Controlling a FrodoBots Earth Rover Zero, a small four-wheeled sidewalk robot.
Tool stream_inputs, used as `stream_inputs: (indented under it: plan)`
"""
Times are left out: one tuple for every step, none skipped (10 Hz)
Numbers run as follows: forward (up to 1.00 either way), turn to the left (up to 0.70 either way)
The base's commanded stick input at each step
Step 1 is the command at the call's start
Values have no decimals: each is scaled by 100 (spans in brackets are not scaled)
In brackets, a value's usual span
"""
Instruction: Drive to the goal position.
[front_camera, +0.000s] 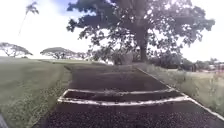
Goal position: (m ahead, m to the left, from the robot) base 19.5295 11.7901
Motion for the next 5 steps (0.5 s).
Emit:
stream_inputs:
  plan:
    - [50,0]
    - [50,0]
    - [50,0]
    - [50,0]
    - [50,0]
